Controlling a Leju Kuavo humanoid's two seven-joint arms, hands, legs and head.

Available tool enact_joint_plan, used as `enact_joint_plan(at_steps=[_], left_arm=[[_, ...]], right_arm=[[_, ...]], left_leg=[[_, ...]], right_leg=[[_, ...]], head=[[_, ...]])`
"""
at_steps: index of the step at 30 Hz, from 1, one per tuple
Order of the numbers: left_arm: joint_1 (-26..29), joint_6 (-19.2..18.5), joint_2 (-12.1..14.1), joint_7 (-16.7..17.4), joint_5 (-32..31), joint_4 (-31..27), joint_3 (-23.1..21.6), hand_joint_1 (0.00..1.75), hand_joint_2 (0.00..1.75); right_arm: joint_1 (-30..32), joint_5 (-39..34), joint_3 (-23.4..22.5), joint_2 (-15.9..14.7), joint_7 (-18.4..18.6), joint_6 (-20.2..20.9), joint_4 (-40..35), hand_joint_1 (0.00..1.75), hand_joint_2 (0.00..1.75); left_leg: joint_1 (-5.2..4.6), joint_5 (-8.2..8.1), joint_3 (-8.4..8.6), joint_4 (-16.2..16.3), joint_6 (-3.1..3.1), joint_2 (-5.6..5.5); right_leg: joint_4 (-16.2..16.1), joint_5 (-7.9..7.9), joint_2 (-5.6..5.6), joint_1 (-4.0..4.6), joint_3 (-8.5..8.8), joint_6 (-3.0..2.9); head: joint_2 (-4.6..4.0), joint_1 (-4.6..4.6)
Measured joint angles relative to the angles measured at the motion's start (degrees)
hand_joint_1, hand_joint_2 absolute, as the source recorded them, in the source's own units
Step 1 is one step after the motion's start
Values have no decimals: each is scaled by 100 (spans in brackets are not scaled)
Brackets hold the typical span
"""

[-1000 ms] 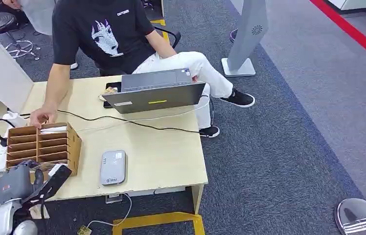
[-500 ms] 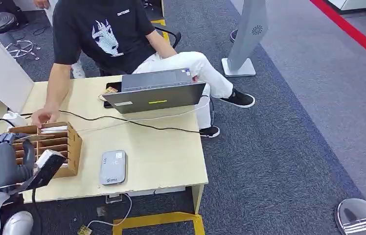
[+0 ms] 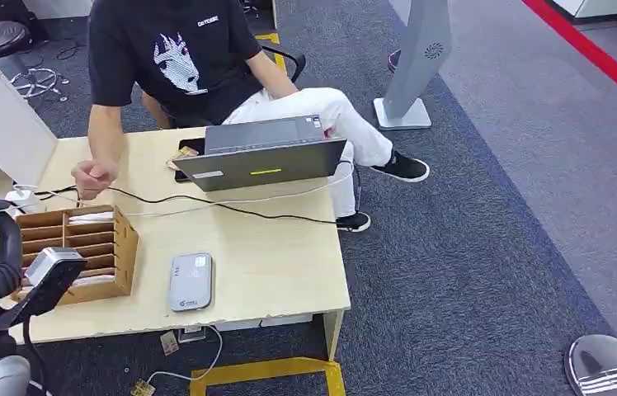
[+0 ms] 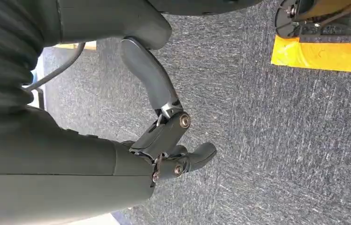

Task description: Pass the card to the sensor for recognition and then transmit it.

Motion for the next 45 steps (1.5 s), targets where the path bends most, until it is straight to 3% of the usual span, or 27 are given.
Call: enact_joint_plan(at_steps=[6,13,23,24,25,34,40,45], left_arm=[[-215,-195,171,175,-2,317,153,175,175],[-852,-376,494,376,-164,1350,442,175,175],[-1255,-295,579,396,-300,2111,538,175,175],[-1266,-262,577,387,-302,2136,538,145,175],[-1272,-205,564,365,-302,2155,538,0,175],[-1239,-72,433,278,-238,2162,538,0,175],[-898,-85,406,313,-234,1761,538,0,175],[225,-61,402,511,-267,520,605,0,175]], right_arm=[[-3,13,0,0,-2,-2,0,0,175],[-7,148,0,-7,0,-2,-2,0,175],[-9,192,0,-33,0,-9,-2,0,175],[-9,201,0,-35,0,-9,-2,0,175],[-9,214,0,-35,0,-11,-2,0,175],[-6,251,0,-44,37,-28,-2,0,175],[1,203,0,-46,70,-15,0,0,175],[53,-11,-4,-46,72,17,9,0,175]], left_leg=[[-1,0,0,1,0,0],[1,5,2,0,-7,0],[0,7,0,1,-9,0],[-1,7,0,1,-9,0],[-1,7,0,1,-9,0],[0,7,0,1,-9,0],[0,7,-2,0,-10,0],[-1,-3,-3,-1,-3,25]], right_leg=[[0,1,0,0,0,0],[5,4,1,0,-1,-6],[4,4,0,0,-1,-5],[4,4,0,0,-1,-5],[4,4,1,0,-1,-5],[4,4,1,0,-1,-5],[6,4,0,0,0,-6],[4,-1,23,-1,-7,-2]], head=[[0,0],[0,0],[0,2],[0,0],[0,2],[0,2],[0,2],[0,0]])
